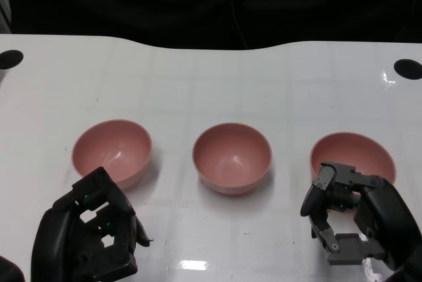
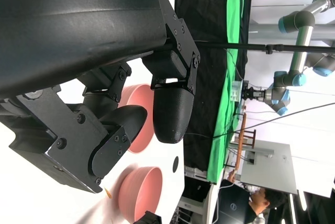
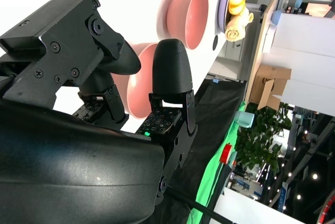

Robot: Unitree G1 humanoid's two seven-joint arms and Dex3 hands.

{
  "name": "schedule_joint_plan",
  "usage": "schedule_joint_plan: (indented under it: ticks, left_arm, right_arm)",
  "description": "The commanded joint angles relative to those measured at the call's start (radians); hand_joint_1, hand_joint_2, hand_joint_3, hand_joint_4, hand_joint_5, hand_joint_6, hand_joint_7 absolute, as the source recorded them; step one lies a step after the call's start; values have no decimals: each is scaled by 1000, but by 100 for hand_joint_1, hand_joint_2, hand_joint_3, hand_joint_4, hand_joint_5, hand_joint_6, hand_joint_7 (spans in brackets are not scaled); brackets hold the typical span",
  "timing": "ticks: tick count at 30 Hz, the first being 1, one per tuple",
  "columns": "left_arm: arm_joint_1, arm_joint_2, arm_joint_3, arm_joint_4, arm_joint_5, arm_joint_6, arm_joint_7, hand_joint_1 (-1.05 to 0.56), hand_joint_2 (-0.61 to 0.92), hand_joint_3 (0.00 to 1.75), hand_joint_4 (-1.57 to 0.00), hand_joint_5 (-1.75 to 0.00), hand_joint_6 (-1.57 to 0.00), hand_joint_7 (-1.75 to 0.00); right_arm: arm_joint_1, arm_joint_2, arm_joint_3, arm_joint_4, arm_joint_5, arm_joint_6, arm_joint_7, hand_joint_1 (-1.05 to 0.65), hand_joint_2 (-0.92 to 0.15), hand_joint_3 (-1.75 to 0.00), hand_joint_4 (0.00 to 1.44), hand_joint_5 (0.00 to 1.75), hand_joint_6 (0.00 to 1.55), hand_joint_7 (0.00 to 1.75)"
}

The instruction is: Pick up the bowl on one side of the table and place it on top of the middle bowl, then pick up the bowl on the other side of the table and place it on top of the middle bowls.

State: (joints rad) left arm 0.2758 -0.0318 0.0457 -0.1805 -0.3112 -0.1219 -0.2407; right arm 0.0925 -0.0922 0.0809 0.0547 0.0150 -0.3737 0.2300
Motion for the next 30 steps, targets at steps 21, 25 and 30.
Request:
schedule_joint_plan:
  ticks: [21, 25, 30]
  left_arm:
    - [-4, 5, -2, 7, 29, -21, 6, -6, 32, 152, -85, -175, -78, -156]
    - [-3, 2, 0, 8, 26, -23, 5, -6, 31, 151, -85, -175, -77, -157]
    - [-5, 3, 5, 13, 21, -33, -2, -6, 32, 151, -82, -174, -76, -153]
  right_arm:
    - [15, -18, -15, -29, 14, 14, 20, 5, -39, -137, 79, 166, 77, 140]
    - [18, -16, -14, -34, 16, 20, 19, 5, -39, -137, 79, 165, 77, 139]
    - [21, -13, -12, -39, 16, 23, 19, 6, -39, -137, 78, 165, 77, 139]
